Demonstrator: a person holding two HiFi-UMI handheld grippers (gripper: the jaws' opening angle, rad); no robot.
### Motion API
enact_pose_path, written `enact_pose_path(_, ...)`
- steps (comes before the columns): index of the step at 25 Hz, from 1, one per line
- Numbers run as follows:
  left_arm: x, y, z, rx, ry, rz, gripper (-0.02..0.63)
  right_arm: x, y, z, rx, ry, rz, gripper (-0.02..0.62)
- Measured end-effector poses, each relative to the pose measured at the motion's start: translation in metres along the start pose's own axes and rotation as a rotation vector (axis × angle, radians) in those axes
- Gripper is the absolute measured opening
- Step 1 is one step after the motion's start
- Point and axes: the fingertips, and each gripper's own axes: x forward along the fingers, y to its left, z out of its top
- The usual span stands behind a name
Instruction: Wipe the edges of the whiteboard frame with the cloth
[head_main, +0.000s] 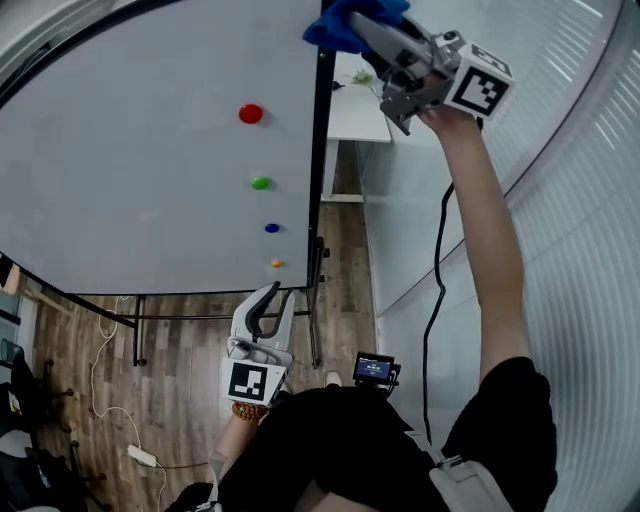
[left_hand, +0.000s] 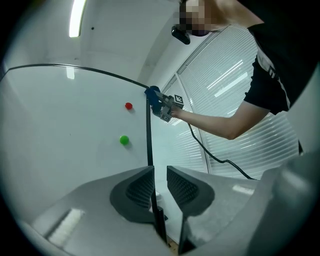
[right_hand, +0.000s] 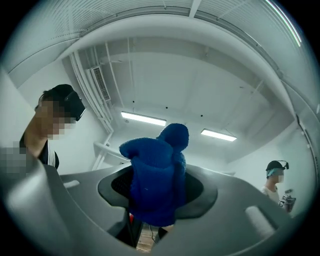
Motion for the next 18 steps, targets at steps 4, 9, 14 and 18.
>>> enact_pose_path(4, 0.002, -0.004, -0.010, 0.000, 0.004, 0.005, 0.167, 0.005, 0.002, 0.002, -0.019, 0.008, 0.002, 0.241)
enact_pose_path(9, 0.006, -0.009, -0.022, 0.002, 0.001, 0.009, 0.167, 0.000, -0.002, -0.001, -0.002, 0.019, -0.032, 0.249)
enact_pose_path(14, 0.008, -0.002, -0.018, -0.005, -0.007, 0.002, 0.167, 0.010, -0.005, 0.001, 0.009, 0.047, -0.036, 0.250)
enact_pose_path(18, 0.009, -0.002, -0.013, -0.008, -0.016, -0.010, 0.167, 0.017, -0.004, 0.005, 0.007, 0.058, -0.038, 0.243)
